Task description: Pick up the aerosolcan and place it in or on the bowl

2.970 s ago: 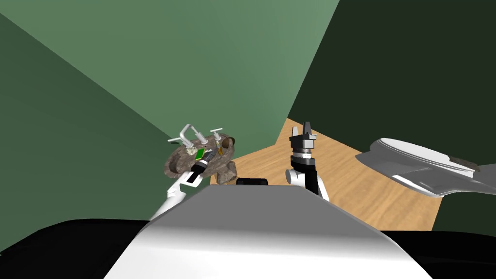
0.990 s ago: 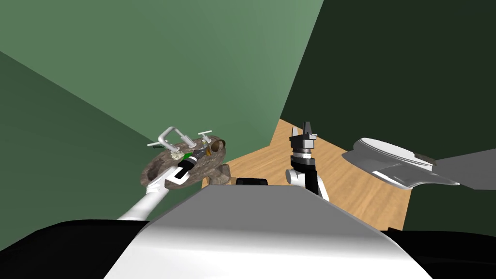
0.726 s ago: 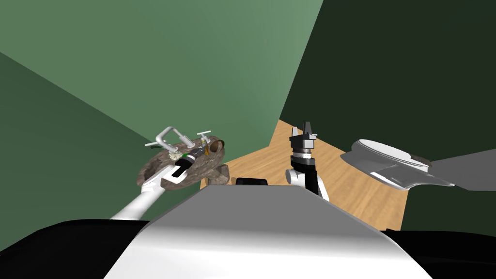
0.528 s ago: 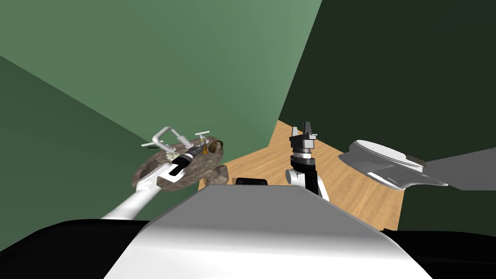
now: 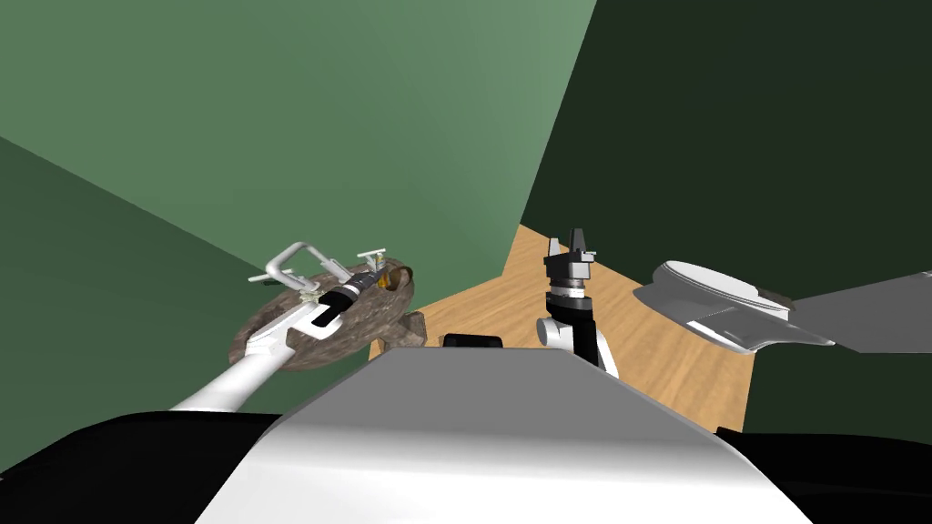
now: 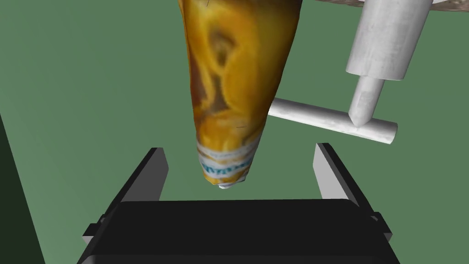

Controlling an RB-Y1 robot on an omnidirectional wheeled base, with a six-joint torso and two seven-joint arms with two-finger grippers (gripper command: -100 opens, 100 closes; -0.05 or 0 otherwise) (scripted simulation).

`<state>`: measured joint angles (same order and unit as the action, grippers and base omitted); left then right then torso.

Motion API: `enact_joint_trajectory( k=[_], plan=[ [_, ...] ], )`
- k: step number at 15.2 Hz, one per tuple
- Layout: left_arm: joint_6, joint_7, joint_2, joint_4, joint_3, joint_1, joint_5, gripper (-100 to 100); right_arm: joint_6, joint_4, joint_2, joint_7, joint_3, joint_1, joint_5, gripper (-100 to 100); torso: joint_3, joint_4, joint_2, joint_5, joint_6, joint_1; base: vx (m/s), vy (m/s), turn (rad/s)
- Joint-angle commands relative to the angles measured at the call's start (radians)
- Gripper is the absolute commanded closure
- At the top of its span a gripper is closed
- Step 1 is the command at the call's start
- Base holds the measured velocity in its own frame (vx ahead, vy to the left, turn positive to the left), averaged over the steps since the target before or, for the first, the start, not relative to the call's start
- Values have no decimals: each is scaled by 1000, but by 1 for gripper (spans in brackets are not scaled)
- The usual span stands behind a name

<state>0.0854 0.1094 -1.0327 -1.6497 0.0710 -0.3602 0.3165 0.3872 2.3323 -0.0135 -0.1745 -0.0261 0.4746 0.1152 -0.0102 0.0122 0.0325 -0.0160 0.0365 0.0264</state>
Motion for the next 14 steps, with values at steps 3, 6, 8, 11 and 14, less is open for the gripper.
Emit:
enact_joint_trajectory(
  k=[3, 6, 8, 11, 14],
  plan=[
    [-10, -25, -31, -23, 13, -9, -19, -100, 0, 0, 0, 0, 0, 0, 0, 0, 0, 0, -1, 0, 0, -1, -8, 5, 30],
    [-22, -58, -72, -54, 29, -22, -45, -100, 0, 0, 0, 0, 0, 0, 0, 0, 3, 1, -6, 1, -1, -4, -69, 47, 138],
    [-32, -83, -103, -77, 42, -31, -64, -100, 0, 0, 0, 0, 0, 0, 0, 0, 4, 2, -7, 1, -1, -4, -70, 48, 84],
    [-35, -71, -89, -75, 36, -29, -55, -100, 0, 0, 0, 0, 0, 0, 0, 0, 3, 1, -5, 1, 0, -3, -22, 14, 14],
    [-35, -71, -89, -75, 36, -29, -55, -100, 0, 0, 0, 0, 0, 0, 0, 0, 1, 1, -2, 0, 0, -1, 0, 0, 0]
  ],
)
